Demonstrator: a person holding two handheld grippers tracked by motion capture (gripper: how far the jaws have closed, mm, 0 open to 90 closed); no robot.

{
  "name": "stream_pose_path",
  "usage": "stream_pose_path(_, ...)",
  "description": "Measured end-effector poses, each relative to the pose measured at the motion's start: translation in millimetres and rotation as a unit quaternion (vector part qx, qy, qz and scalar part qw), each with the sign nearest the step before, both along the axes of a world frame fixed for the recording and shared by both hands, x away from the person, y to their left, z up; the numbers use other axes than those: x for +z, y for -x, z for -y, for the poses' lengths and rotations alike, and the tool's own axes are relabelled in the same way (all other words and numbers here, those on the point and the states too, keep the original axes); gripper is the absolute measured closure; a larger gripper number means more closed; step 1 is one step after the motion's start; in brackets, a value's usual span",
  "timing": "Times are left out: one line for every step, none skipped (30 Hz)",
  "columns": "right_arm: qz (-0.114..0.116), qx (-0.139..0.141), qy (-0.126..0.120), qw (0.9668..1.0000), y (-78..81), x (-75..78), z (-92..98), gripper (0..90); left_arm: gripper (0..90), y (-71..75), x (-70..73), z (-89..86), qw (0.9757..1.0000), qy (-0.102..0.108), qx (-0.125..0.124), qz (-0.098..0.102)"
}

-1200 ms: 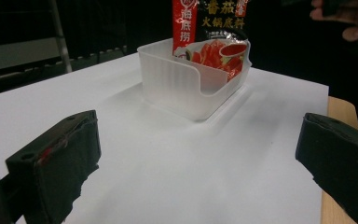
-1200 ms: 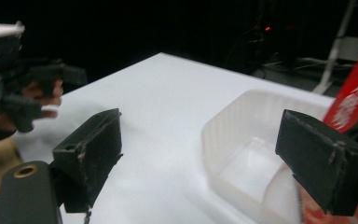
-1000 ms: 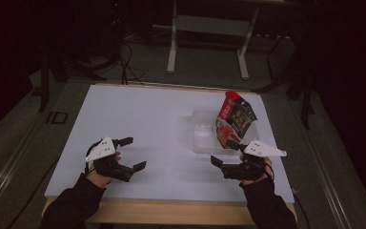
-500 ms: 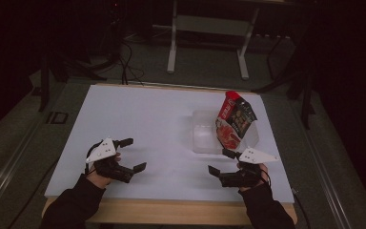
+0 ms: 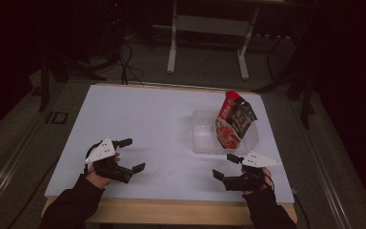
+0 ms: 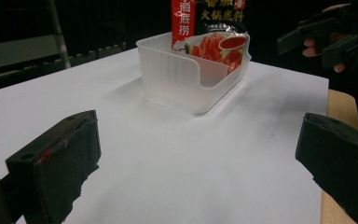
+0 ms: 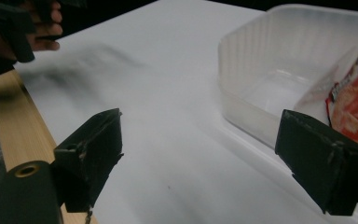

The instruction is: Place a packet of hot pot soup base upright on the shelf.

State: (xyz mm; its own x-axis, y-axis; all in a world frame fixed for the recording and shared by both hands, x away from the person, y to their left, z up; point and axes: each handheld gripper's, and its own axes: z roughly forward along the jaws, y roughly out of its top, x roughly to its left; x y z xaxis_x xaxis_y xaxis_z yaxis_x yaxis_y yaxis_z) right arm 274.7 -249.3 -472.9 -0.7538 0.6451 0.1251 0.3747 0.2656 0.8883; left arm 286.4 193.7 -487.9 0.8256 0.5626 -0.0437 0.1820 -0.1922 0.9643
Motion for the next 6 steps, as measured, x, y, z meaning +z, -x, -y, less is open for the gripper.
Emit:
stream_pose_path(-0.003,-0.002,0.002,1.0000,-0.3,-1.5,1.3,14.7,0.6,-0.3,0.0,-0.8,1.0000,0.001,0.001,-0.001)
stream_pose_path(-0.005,-0.004,0.005,1.0000,-0.9,-3.4,2.9,14.7,0.6,-0.7,-0.1,-1.5,1.0000,0.001,0.001,-0.001)
stream_pose_path(-0.005,-0.005,0.005,1.0000,-1.3,-4.7,3.8,14.7,0.6,-0.8,-0.2,-1.9,1.0000,0.001,0.002,-0.001)
stream_pose_path(-0.007,-0.006,0.007,0.9999,-1.4,-5.1,4.5,14.7,0.6,-0.8,-0.3,-2.3,1.0000,0.002,0.003,-0.002)
stream_pose_path(-0.006,-0.006,0.009,0.9999,-1.9,-5.4,5.2,14.7,0.6,-0.9,-0.5,-2.5,1.0000,0.003,0.003,-0.002)
stream_pose_path(-0.005,-0.007,0.010,0.9999,-1.9,-5.4,5.6,14.7,0.6,-0.9,-0.6,-2.5,1.0000,0.003,0.003,-0.003)
